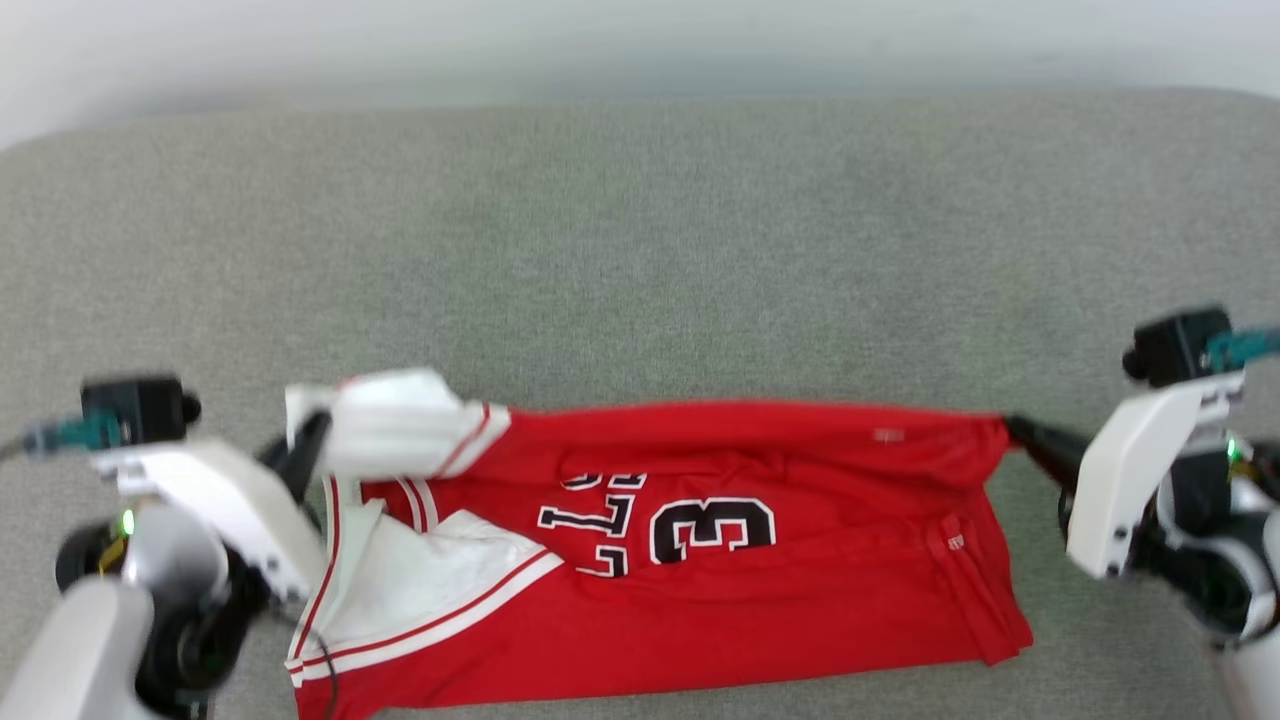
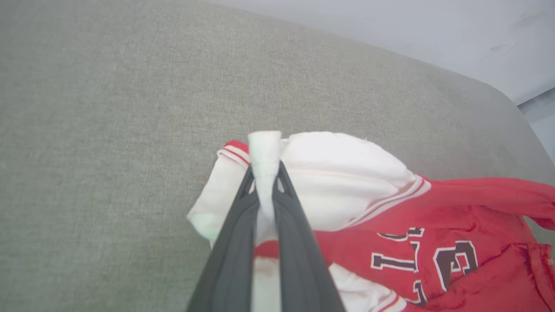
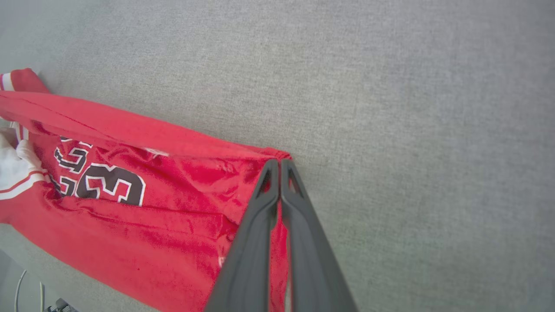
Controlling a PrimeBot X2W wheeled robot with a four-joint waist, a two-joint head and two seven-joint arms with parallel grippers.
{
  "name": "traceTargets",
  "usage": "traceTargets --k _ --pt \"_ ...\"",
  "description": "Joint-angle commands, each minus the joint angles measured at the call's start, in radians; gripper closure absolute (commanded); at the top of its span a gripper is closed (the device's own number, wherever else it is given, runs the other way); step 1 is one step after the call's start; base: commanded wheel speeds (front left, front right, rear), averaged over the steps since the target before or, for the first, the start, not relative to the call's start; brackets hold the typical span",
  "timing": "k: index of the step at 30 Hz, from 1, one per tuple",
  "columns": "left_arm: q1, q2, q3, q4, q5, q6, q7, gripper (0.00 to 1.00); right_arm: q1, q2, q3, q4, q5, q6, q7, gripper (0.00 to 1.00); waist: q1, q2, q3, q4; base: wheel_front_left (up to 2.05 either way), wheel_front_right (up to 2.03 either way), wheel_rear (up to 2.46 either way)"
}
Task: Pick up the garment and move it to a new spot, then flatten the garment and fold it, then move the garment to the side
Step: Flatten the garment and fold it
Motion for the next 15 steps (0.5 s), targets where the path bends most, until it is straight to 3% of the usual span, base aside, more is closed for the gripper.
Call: traceTargets --k 1,7,8,9,10,11,15 --pt "0.042 0.0 0.011 -0.013 -0.001 0.012 -0.02 1.0 0.035 0.008 -0.009 0.0 -0.003 -0.001 -0.01 1.0 0.0001 0.0 -0.026 -0.005 0.0 0.0 0.0" --pt "0.223 -0.036 0.006 -0.025 -0.045 0.032 -0.03 1.0 0.161 0.047 -0.024 0.034 -0.004 -0.001 -0.058 1.0 0.0001 0.0 -0.053 -0.012 0.0 0.0 0.0" --pt "0.244 -0.042 0.004 -0.019 -0.052 0.035 -0.029 0.94 0.175 0.053 -0.024 0.042 -0.005 -0.001 -0.066 1.0 0.0001 0.0 -0.054 -0.014 0.0 0.0 0.0" --pt "0.261 -0.049 0.002 -0.012 -0.056 0.035 -0.032 0.69 0.187 0.057 -0.022 0.05 -0.01 -0.001 -0.072 1.0 0.0001 0.0 -0.054 -0.016 0.0 0.0 0.0" --pt "0.273 -0.058 0.0 -0.003 -0.063 0.034 -0.038 0.13 0.198 0.064 -0.023 0.059 -0.007 -0.001 -0.082 0.7 0.0001 0.0 -0.053 -0.017 0.0 0.0 0.0" --pt "0.28 -0.064 -0.003 0.005 -0.063 0.031 -0.045 0.0 0.206 0.069 -0.024 0.069 -0.007 -0.001 -0.092 0.0 0.0001 0.0 -0.052 -0.017 0.0 0.0 0.0" --pt "0.295 -0.091 -0.013 0.043 -0.048 0.021 -0.092 0.0 0.242 0.091 -0.019 0.094 -0.001 -0.001 -0.15 0.0 0.0001 0.0 -0.057 -0.019 0.0 0.0 0.0"
